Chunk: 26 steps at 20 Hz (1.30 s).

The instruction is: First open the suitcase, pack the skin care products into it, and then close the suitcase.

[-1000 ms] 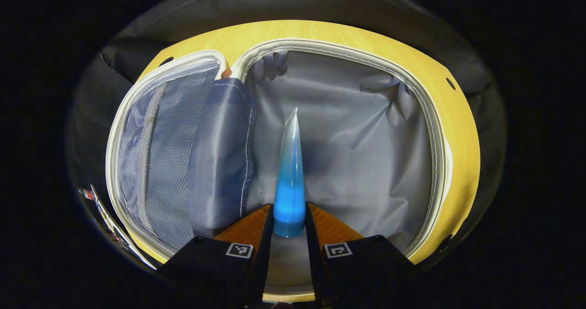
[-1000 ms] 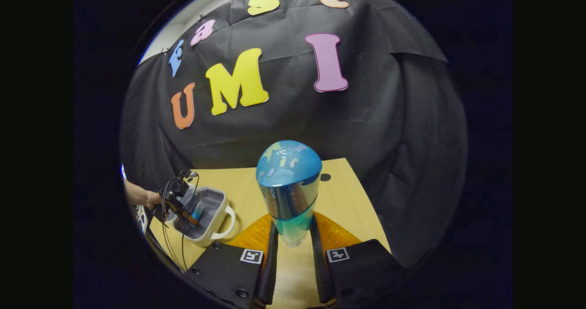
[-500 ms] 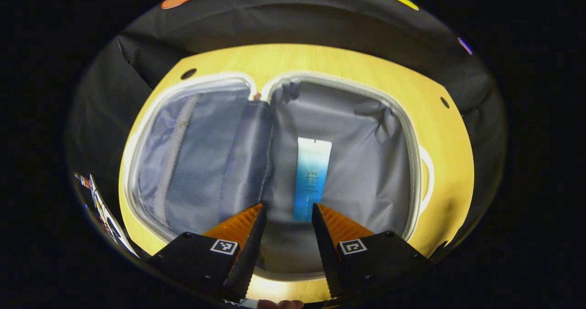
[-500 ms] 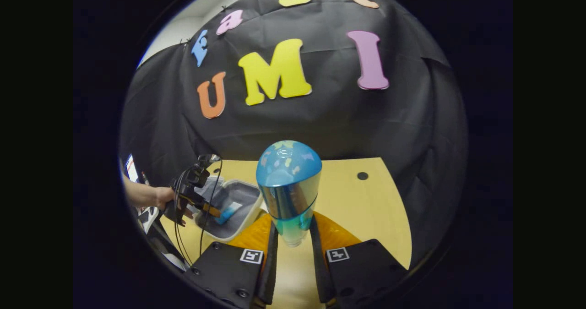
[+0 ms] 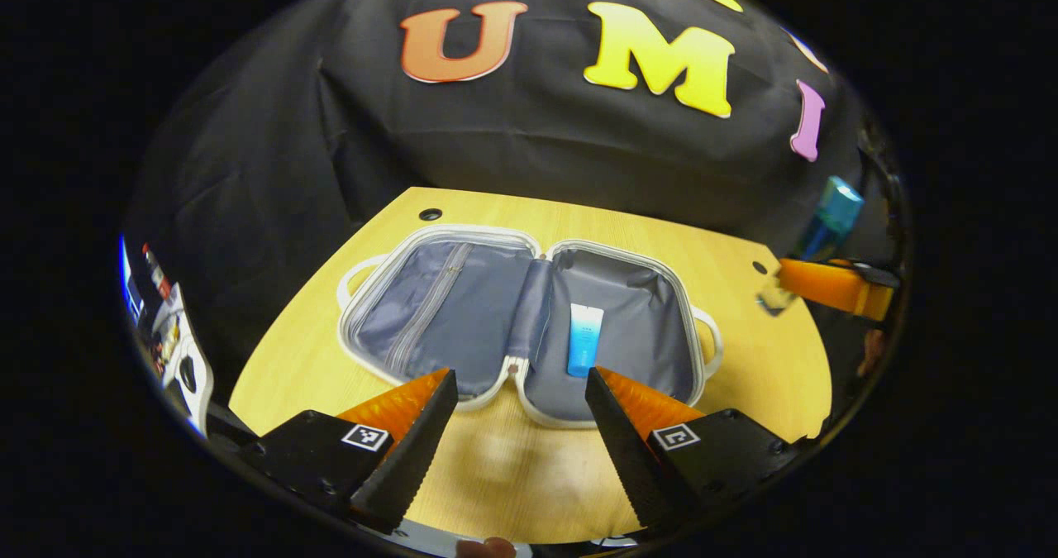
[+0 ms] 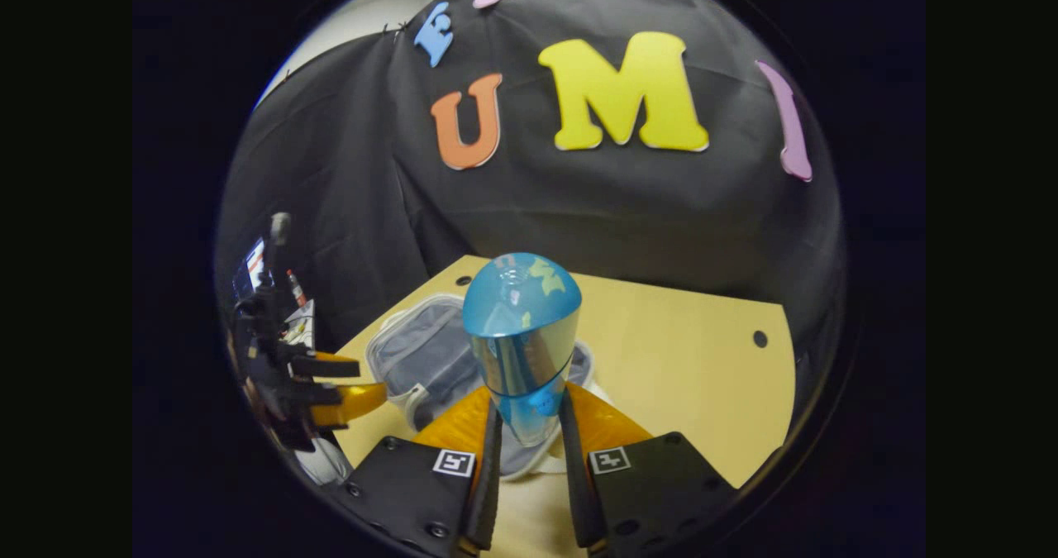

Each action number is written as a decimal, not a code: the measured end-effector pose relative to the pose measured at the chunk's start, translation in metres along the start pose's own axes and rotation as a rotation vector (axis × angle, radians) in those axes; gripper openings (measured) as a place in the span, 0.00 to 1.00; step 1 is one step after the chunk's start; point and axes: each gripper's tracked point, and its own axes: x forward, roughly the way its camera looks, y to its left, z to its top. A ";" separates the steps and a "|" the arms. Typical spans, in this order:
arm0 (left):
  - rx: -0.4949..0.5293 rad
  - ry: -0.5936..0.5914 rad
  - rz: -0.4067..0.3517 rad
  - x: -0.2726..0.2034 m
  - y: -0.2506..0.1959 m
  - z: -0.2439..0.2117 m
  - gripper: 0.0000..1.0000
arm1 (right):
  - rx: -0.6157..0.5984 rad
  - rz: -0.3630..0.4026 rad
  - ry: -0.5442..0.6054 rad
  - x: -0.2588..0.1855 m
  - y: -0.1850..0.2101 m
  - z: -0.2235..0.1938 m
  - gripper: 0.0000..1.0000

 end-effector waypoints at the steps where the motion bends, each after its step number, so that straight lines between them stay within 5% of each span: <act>1: -0.026 -0.001 0.008 -0.008 0.010 -0.010 0.99 | 0.017 0.007 0.028 0.019 0.008 -0.007 0.31; 6: -0.144 0.063 0.070 -0.034 0.065 -0.067 1.00 | 0.090 -0.058 0.183 0.099 0.018 -0.066 0.34; 11: -0.201 0.070 0.146 -0.038 0.114 -0.083 1.00 | 0.139 -0.142 0.320 0.131 0.013 -0.114 0.34; 26: -0.230 0.052 0.150 -0.040 0.131 -0.081 1.00 | 0.379 -0.336 0.501 0.166 -0.013 -0.125 0.34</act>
